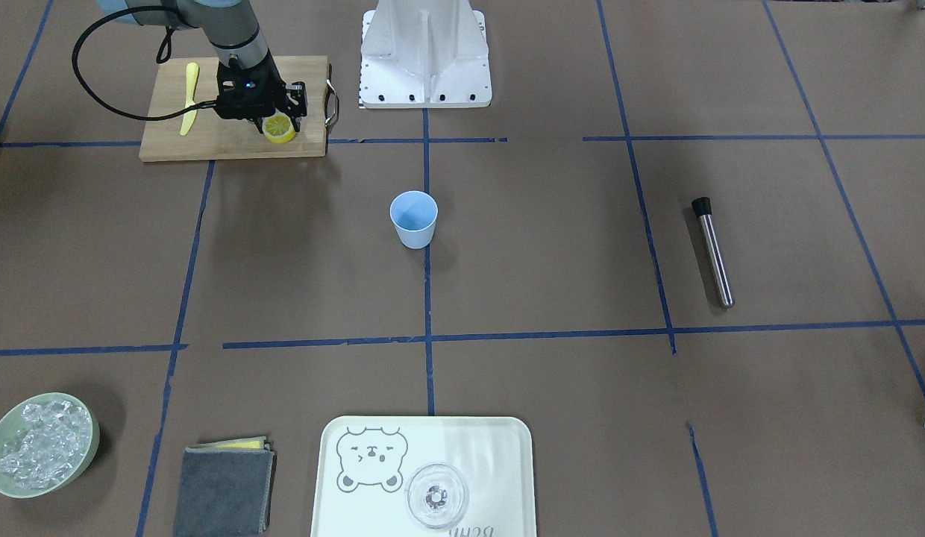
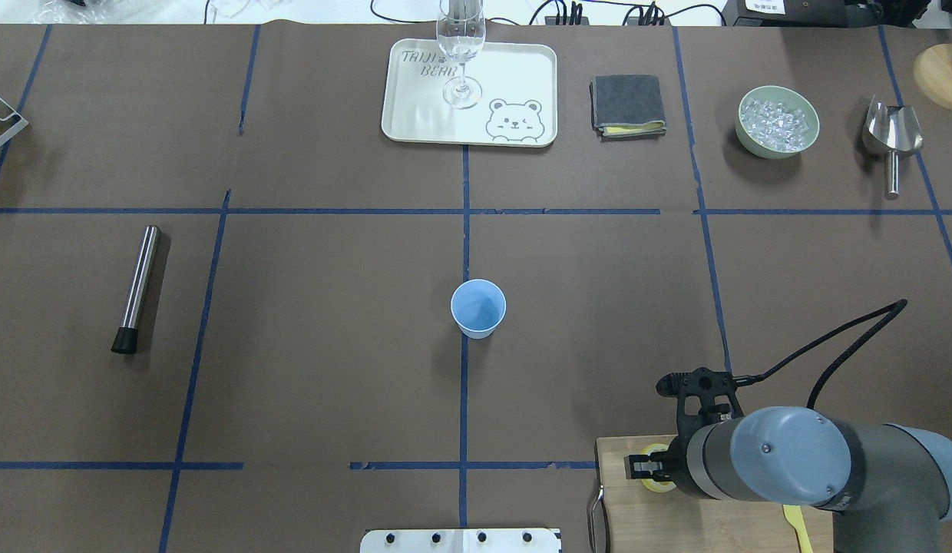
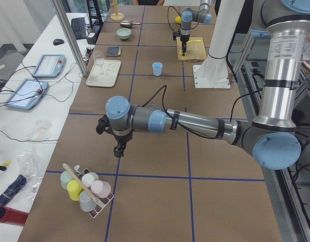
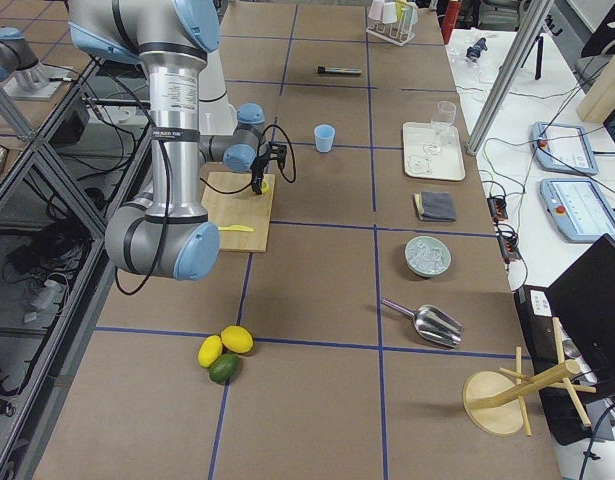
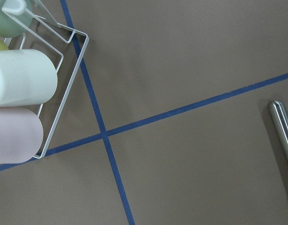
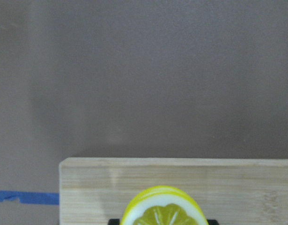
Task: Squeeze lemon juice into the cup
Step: 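Close the right gripper on the lemon slice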
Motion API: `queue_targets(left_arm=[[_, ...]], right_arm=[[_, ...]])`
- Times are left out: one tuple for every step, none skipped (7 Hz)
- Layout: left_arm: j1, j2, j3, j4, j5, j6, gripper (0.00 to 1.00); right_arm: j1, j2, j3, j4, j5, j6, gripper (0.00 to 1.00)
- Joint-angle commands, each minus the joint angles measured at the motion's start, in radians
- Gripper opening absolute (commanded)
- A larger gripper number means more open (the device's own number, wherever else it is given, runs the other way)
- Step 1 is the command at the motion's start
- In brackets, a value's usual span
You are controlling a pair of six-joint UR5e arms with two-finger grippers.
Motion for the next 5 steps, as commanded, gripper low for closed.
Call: queue_targets(left_arm=[[0.000, 0.000, 0.004, 0.000, -0.027, 0.000, 1.00], [-0.001, 0.000, 0.000, 0.000, -0.031, -0.002, 1.00], [-0.001, 0.000, 0.000, 0.000, -0.031, -0.002, 1.00], [-0.001, 0.000, -0.002, 0.000, -0.031, -0.002, 1.00], [-0.001, 0.002, -0.002, 0.000, -0.031, -0.002, 1.00]], right_arm=[[0.002, -0.019, 0.025, 0.000, 0.000, 0.000, 0.41], [0.004, -0.020, 0.034, 0.000, 0.000, 0.000, 0.41], [0.004, -0.022, 0.035, 0.000, 0.000, 0.000, 0.41], [0.005, -0.026, 0.042, 0.000, 0.000, 0.000, 0.41], [0.007, -0.035, 0.059, 0.000, 0.000, 0.000, 0.42]])
